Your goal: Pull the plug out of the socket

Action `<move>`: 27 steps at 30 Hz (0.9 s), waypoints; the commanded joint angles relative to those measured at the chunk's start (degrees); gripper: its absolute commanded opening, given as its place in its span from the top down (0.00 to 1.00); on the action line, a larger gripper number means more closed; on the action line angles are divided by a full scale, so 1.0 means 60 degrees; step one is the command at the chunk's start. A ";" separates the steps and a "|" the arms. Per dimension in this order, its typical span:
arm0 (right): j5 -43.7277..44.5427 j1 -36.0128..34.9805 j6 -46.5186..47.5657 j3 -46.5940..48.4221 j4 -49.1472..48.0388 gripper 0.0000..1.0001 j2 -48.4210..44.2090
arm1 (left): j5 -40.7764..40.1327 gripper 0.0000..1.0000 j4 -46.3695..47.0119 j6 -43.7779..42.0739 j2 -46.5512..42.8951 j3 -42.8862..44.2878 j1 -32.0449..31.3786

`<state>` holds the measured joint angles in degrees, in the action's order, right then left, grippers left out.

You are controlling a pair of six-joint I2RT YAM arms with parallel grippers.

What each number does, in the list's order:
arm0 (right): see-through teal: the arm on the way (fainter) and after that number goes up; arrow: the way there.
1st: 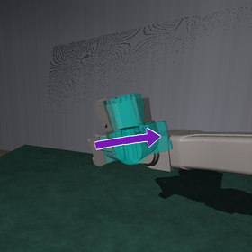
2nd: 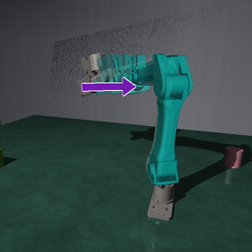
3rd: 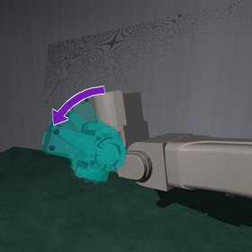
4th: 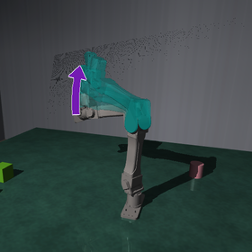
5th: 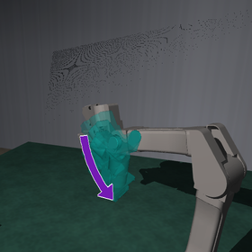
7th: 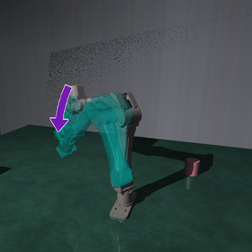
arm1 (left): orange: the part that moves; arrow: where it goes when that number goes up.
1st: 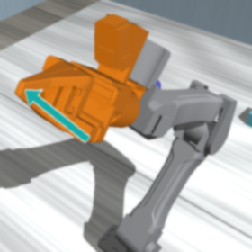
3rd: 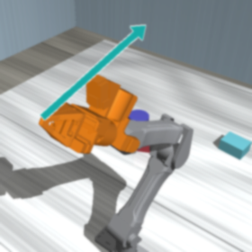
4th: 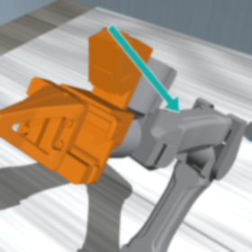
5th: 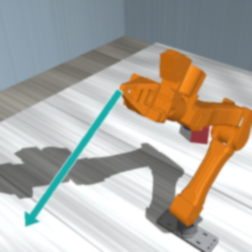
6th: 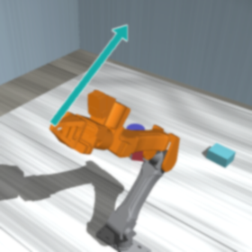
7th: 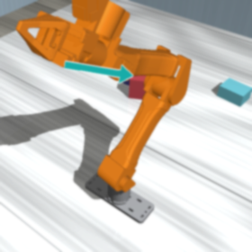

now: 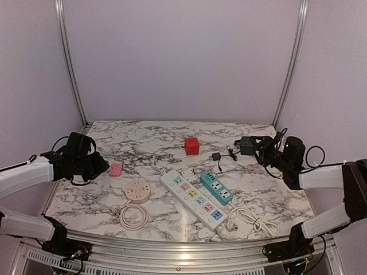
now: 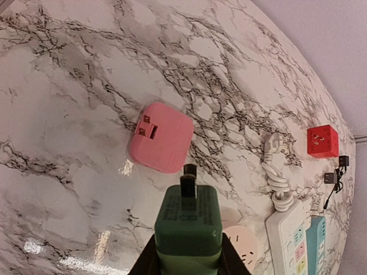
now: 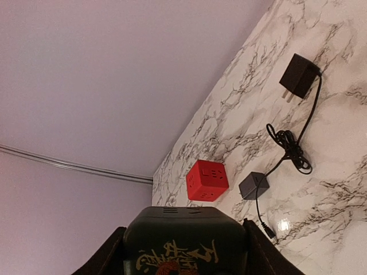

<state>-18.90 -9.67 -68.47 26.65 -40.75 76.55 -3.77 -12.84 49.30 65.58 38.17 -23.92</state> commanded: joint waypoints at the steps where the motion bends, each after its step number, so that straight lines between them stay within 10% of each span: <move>1: -0.0542 0.0665 0.0448 -0.0474 0.0352 0.96 -0.0591 | -0.0809 0.98 -0.1466 -0.0112 -0.0267 -0.0364 0.0391; 27: -0.1359 0.1405 0.0894 -0.1275 0.0026 0.95 0.0458 | -0.0719 0.74 -0.1452 0.0295 0.1752 -0.0576 0.0969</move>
<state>-26.33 -1.69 -64.20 18.94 -37.71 78.39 -7.66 -19.77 51.05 74.74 34.00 -18.41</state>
